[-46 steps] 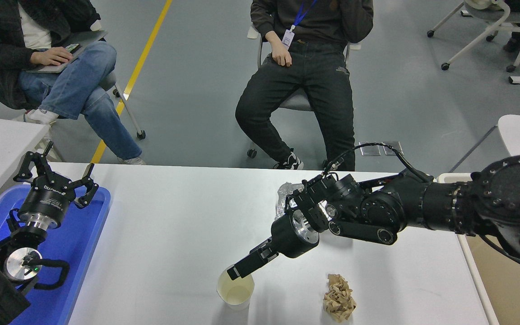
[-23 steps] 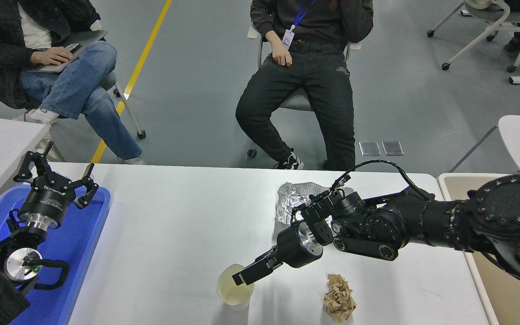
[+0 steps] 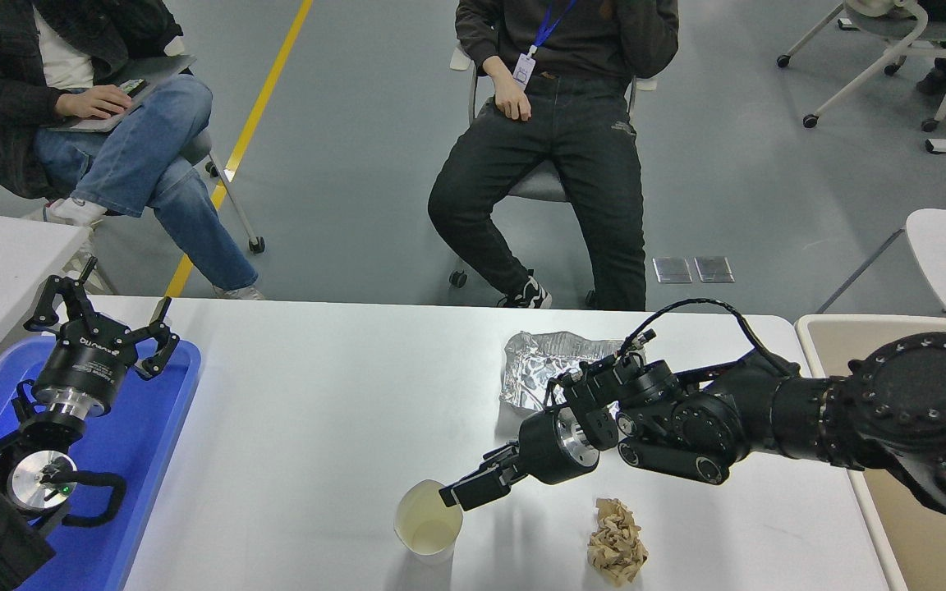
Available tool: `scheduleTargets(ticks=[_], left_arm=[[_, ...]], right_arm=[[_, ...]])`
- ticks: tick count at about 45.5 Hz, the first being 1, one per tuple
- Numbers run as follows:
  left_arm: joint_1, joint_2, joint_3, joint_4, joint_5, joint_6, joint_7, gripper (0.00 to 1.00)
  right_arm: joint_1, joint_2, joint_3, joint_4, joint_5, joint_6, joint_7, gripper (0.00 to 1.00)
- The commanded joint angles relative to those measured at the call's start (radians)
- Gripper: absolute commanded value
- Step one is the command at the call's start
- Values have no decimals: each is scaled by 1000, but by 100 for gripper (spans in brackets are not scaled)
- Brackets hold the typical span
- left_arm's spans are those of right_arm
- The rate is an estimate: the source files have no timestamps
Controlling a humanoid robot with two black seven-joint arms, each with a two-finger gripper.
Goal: Clean the table surface
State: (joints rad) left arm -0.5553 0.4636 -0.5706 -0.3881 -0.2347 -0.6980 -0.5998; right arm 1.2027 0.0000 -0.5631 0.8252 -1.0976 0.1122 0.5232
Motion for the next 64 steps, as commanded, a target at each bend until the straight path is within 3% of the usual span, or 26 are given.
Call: scheduleTargets(ticks=[1,33,38,49,55,61,64], left_arm=[[0,0,0,0,0,0,0,100],[0,0,0,0,0,0,2,100],[0,1,0,0,0,0,0,100],[0,0,0,0,0,0,0,100],[0,0,0,0,0,0,0,100],[0,0,0,0,0,0,0,100],[0,0,0,0,0,0,0,100]], right_arm=[[-3,0,-1,9,-1,-8,0,99],[-43,0,-4,6,-33,-19,0,98],[-43,0,-21,5,-70,-72,1,93],[-43,0,-55,3,-88,-152,35,73],[-29,0,-89,2,-103,-157,103,47],[-8,0,-106,-9,-153,-161,144,0],[1,0,-106,-9,-156,-160,181,0]])
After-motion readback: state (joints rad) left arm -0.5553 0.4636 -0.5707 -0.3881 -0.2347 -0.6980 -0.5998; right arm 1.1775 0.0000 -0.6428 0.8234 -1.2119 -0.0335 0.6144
